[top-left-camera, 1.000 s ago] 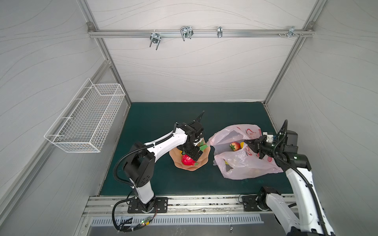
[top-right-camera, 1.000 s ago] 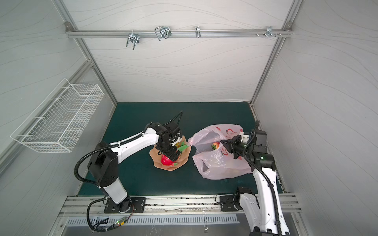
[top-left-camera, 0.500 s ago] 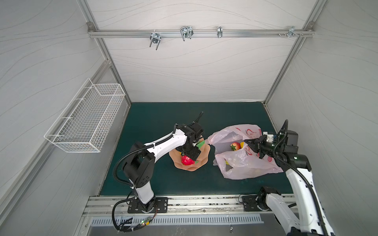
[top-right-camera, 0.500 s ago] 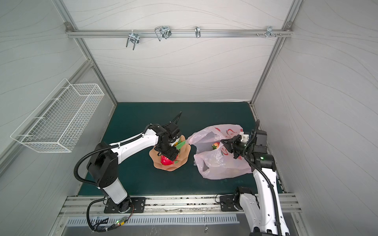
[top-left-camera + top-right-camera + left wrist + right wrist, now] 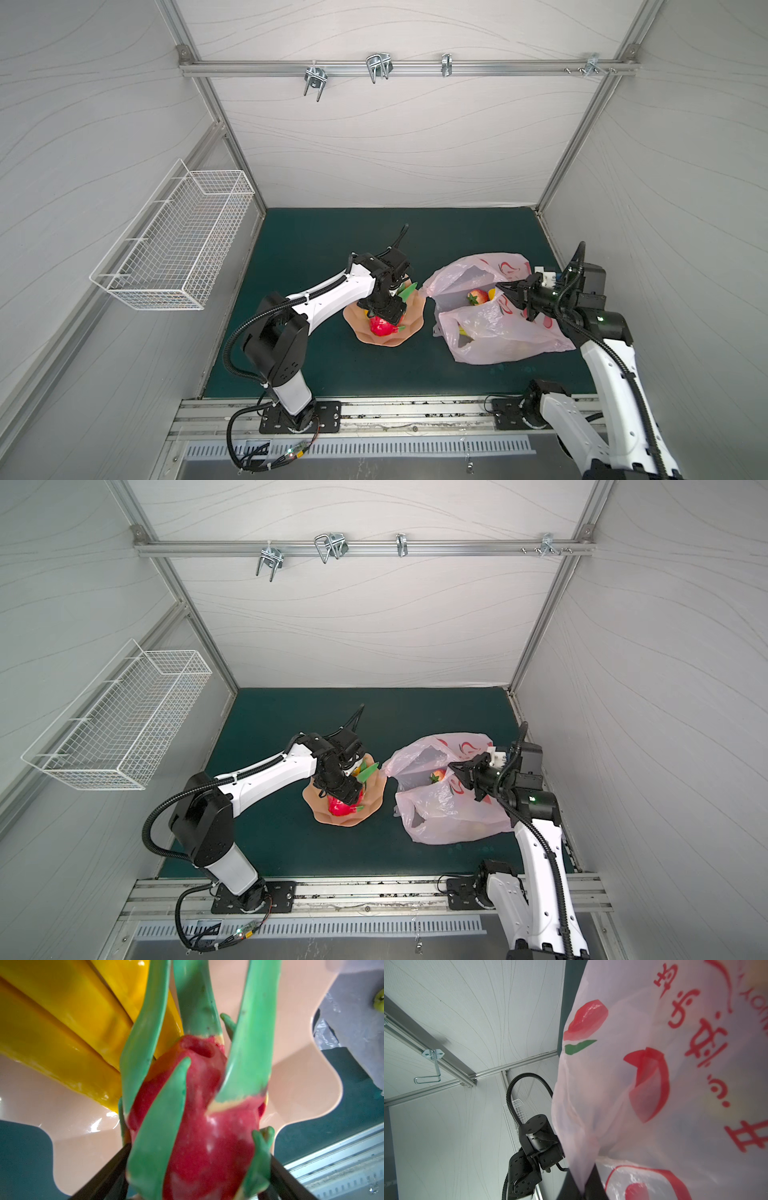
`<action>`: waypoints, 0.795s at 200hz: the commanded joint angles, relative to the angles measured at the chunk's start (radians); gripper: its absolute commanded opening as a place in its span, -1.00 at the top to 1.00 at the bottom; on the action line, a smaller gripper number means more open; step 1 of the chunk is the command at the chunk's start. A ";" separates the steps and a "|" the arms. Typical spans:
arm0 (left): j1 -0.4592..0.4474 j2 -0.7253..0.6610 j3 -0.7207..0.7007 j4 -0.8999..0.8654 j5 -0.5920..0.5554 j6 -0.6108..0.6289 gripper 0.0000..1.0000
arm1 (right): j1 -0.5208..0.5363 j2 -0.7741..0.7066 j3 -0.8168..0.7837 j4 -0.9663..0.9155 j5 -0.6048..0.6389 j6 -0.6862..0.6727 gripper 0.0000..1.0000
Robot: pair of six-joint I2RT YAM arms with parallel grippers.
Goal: Place the fruits into the plastic bag
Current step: Pick up the fruit from the plate.
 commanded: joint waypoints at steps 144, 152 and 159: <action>0.020 -0.145 0.114 -0.079 0.114 -0.059 -0.46 | -0.013 0.006 0.027 0.021 -0.009 0.002 0.89; 0.026 -0.164 0.111 -0.080 0.123 -0.060 -0.46 | -0.014 0.007 0.028 0.019 -0.009 0.002 0.90; 0.029 -0.180 0.110 -0.081 0.131 -0.058 -0.45 | -0.014 0.006 0.031 0.020 -0.011 0.002 0.89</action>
